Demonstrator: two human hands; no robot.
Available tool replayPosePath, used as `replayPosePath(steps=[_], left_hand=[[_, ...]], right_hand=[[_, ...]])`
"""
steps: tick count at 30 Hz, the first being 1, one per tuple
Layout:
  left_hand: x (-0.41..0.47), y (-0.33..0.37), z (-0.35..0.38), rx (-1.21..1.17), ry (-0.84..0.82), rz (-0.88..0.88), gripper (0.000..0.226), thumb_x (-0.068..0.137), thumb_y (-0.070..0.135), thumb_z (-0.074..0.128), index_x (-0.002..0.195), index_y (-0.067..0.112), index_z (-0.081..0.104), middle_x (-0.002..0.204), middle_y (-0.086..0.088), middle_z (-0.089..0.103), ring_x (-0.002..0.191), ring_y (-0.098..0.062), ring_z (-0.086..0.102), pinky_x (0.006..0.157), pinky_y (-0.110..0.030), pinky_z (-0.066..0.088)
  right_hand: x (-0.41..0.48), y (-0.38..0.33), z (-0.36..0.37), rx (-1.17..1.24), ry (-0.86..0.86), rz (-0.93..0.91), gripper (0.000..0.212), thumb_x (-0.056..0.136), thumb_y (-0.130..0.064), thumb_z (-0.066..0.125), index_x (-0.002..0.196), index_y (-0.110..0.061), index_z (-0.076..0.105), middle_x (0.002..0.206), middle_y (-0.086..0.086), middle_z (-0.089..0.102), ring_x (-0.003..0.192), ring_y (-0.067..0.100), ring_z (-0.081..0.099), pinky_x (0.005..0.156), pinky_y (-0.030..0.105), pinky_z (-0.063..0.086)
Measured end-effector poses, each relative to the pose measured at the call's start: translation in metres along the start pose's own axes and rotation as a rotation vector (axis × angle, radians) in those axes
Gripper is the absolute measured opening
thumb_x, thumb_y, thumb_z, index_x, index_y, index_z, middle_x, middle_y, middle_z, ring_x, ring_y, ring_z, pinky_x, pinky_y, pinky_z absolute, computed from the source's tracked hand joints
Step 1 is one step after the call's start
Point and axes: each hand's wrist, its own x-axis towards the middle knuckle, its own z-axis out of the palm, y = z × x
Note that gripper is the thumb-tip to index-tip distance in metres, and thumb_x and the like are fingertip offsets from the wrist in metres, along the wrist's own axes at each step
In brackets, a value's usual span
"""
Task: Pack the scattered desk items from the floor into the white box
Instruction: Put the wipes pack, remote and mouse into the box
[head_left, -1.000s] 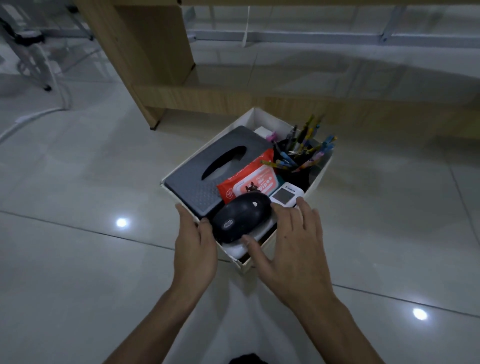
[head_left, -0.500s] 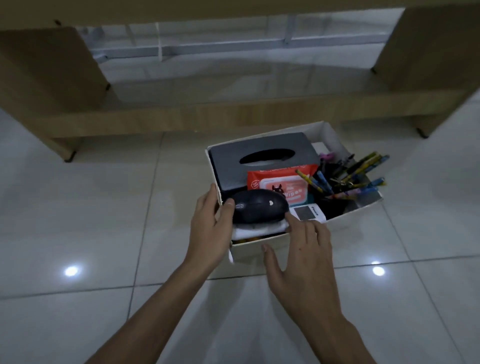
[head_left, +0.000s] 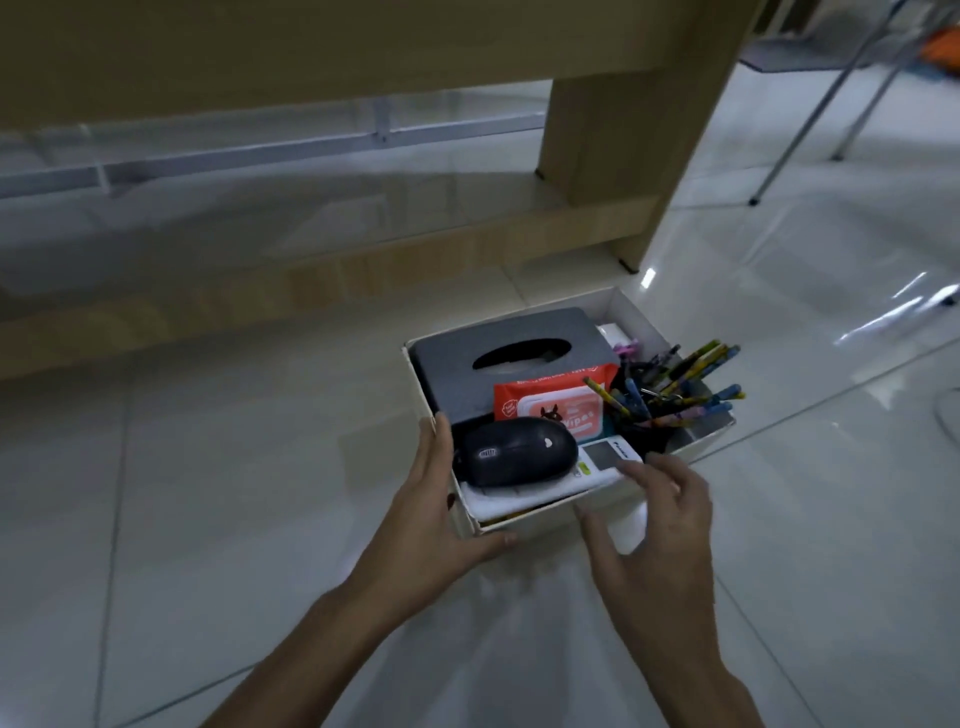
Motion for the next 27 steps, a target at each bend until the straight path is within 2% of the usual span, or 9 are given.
replayPosePath(steps=[3, 6, 7, 10, 14, 16, 18, 23, 27], left_hand=[[0.020, 0.004, 0.009, 0.032, -0.029, 0.010, 0.131, 0.070, 0.063, 0.076, 0.152, 0.037, -0.024, 0.165, 0.014, -0.016, 0.150, 0.002, -0.002, 0.123, -0.026, 0.019], [0.043, 0.007, 0.015, 0.047, -0.055, 0.023, 0.132, 0.074, 0.052, 0.079, 0.151, 0.037, -0.027, 0.164, 0.015, -0.017, 0.148, 0.005, 0.005, 0.114, -0.008, 0.018], [0.052, 0.007, 0.016, 0.057, -0.068, 0.023, 0.132, 0.075, 0.049, 0.080, 0.150, 0.036, -0.028, 0.164, 0.015, -0.019, 0.147, 0.006, 0.005, 0.113, -0.007, 0.019], [0.084, 0.007, 0.014, 0.075, -0.098, 0.030, 0.133, 0.075, 0.046, 0.081, 0.150, 0.035, -0.028, 0.164, 0.014, -0.021, 0.148, 0.002, 0.007, 0.118, -0.024, 0.029], [0.131, 0.014, 0.018, 0.117, -0.119, 0.005, 0.131, 0.078, 0.042, 0.080, 0.152, 0.028, -0.027, 0.162, 0.013, -0.020, 0.138, 0.011, -0.002, 0.108, -0.010, 0.020], [0.155, 0.017, 0.025, 0.144, -0.122, 0.005, 0.132, 0.078, 0.044, 0.079, 0.151, 0.025, -0.029, 0.163, 0.005, -0.024, 0.143, 0.003, -0.010, 0.113, -0.015, 0.015], [0.183, 0.016, 0.031, 0.138, -0.116, 0.015, 0.134, 0.076, 0.045, 0.080, 0.151, 0.025, -0.029, 0.164, 0.001, -0.024, 0.148, -0.006, -0.012, 0.120, -0.022, 0.014], [0.235, 0.017, 0.042, 0.051, -0.126, -0.008, 0.137, 0.071, 0.048, 0.083, 0.151, 0.032, -0.027, 0.162, 0.006, -0.028, 0.149, -0.008, -0.014, 0.123, -0.039, 0.022], [0.248, 0.019, 0.053, 0.051, -0.110, -0.003, 0.134, 0.074, 0.041, 0.083, 0.152, 0.030, -0.025, 0.162, 0.003, -0.027, 0.148, -0.007, -0.016, 0.123, -0.040, 0.020]], right_hand=[[0.018, 0.017, -0.009, 0.067, -0.112, 0.214, 0.072, 0.088, -0.035, 0.073, 0.149, -0.023, 0.036, 0.159, 0.003, 0.028, 0.144, 0.024, 0.035, 0.110, 0.039, 0.041], [0.039, 0.031, -0.005, 0.162, -0.188, 0.201, 0.080, 0.091, -0.041, 0.067, 0.155, -0.029, 0.020, 0.158, 0.002, 0.036, 0.142, 0.023, 0.041, 0.112, 0.044, 0.043], [0.047, 0.033, -0.002, 0.170, -0.184, 0.200, 0.081, 0.091, -0.042, 0.067, 0.155, -0.030, 0.019, 0.157, 0.002, 0.037, 0.140, 0.023, 0.042, 0.110, 0.044, 0.045], [0.073, 0.040, 0.005, 0.216, -0.150, 0.217, 0.081, 0.089, -0.043, 0.069, 0.153, -0.032, 0.021, 0.156, -0.001, 0.038, 0.140, 0.023, 0.043, 0.110, 0.044, 0.046], [0.116, 0.052, 0.012, 0.310, -0.110, 0.216, 0.075, 0.092, -0.040, 0.068, 0.152, -0.037, 0.024, 0.149, -0.012, 0.042, 0.138, 0.017, 0.044, 0.111, 0.039, 0.044], [0.142, 0.059, 0.013, 0.312, -0.096, 0.208, 0.073, 0.093, -0.038, 0.067, 0.153, -0.034, 0.026, 0.149, -0.007, 0.046, 0.135, 0.015, 0.046, 0.108, 0.031, 0.043], [0.167, 0.067, 0.014, 0.311, -0.084, 0.205, 0.073, 0.092, -0.037, 0.068, 0.153, -0.032, 0.027, 0.150, -0.002, 0.047, 0.135, 0.017, 0.047, 0.107, 0.031, 0.043], [0.216, 0.081, 0.017, 0.327, -0.076, 0.218, 0.074, 0.091, -0.040, 0.069, 0.152, -0.031, 0.027, 0.151, 0.001, 0.047, 0.137, 0.021, 0.048, 0.110, 0.039, 0.045], [0.234, 0.088, 0.017, 0.327, -0.057, 0.206, 0.075, 0.090, -0.038, 0.071, 0.151, -0.030, 0.029, 0.150, 0.003, 0.049, 0.134, 0.023, 0.050, 0.105, 0.035, 0.048]])
